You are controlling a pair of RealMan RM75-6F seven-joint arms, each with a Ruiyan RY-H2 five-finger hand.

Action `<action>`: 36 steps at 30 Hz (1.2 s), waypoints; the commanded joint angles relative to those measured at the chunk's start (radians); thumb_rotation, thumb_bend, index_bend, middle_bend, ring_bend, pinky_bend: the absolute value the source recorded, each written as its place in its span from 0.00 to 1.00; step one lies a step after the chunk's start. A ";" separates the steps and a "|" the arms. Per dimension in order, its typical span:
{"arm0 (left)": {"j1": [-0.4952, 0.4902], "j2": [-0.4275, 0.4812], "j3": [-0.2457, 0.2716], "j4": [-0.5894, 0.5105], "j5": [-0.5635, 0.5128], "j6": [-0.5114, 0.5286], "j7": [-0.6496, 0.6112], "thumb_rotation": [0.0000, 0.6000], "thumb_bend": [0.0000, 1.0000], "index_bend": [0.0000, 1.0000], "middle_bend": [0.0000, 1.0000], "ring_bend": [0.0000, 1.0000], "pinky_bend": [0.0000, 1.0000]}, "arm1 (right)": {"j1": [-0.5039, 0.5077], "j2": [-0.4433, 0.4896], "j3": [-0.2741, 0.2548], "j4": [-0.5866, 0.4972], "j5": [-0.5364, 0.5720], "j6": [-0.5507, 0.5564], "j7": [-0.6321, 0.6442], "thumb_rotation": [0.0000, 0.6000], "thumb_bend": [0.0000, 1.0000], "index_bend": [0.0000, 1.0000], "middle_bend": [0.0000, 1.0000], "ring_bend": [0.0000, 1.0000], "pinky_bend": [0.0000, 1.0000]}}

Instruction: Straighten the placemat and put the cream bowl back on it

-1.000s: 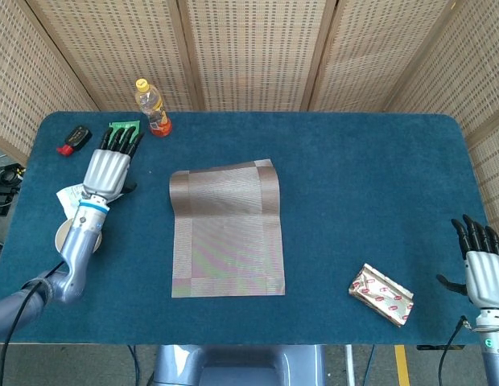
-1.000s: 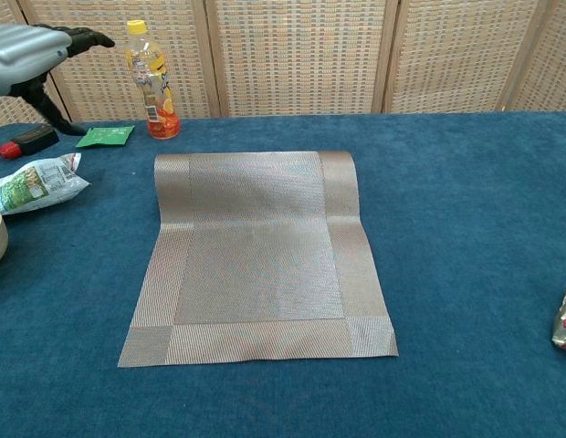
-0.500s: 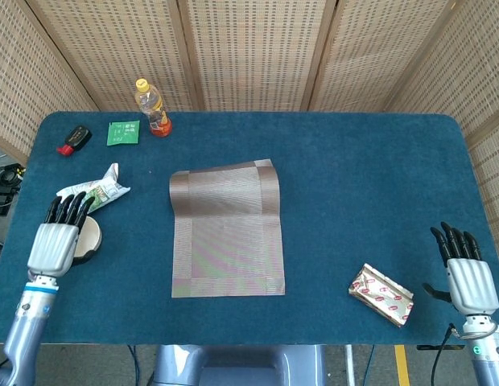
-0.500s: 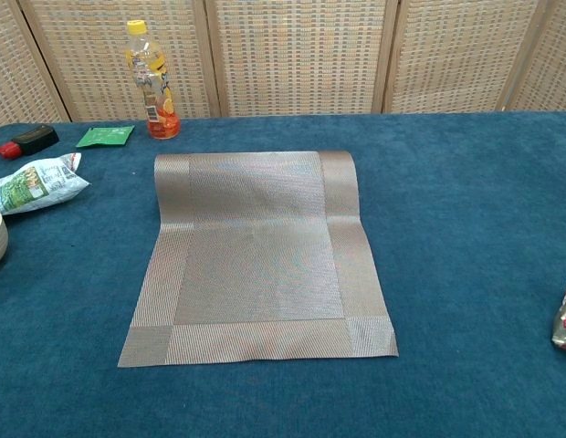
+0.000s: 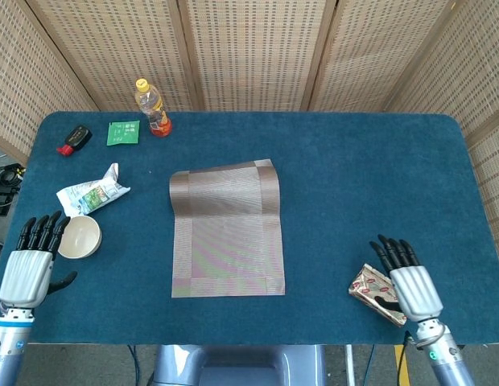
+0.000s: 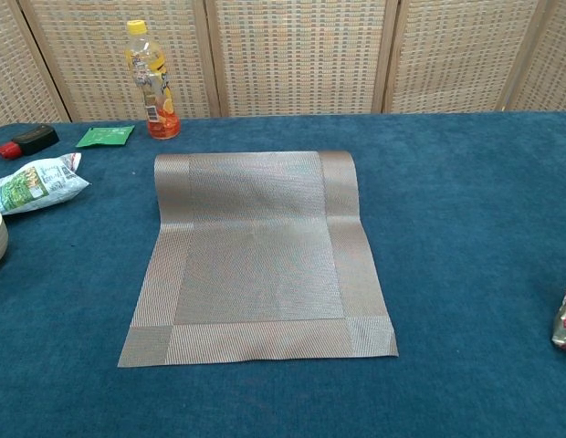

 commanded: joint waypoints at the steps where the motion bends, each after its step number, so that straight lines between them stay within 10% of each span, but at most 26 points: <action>1: 0.005 0.006 -0.001 -0.003 0.018 -0.004 -0.019 1.00 0.07 0.00 0.00 0.00 0.00 | 0.064 -0.100 0.001 -0.045 0.013 -0.105 -0.076 1.00 0.08 0.03 0.00 0.00 0.00; 16: 0.016 0.015 -0.030 0.011 0.017 -0.038 -0.062 1.00 0.07 0.00 0.00 0.00 0.00 | 0.166 -0.368 0.064 0.033 0.159 -0.235 -0.214 1.00 0.08 0.03 0.00 0.00 0.00; 36: 0.024 0.011 -0.054 0.021 0.017 -0.080 -0.068 1.00 0.07 0.00 0.00 0.00 0.00 | 0.209 -0.492 0.072 0.144 0.252 -0.261 -0.219 1.00 0.08 0.04 0.00 0.00 0.00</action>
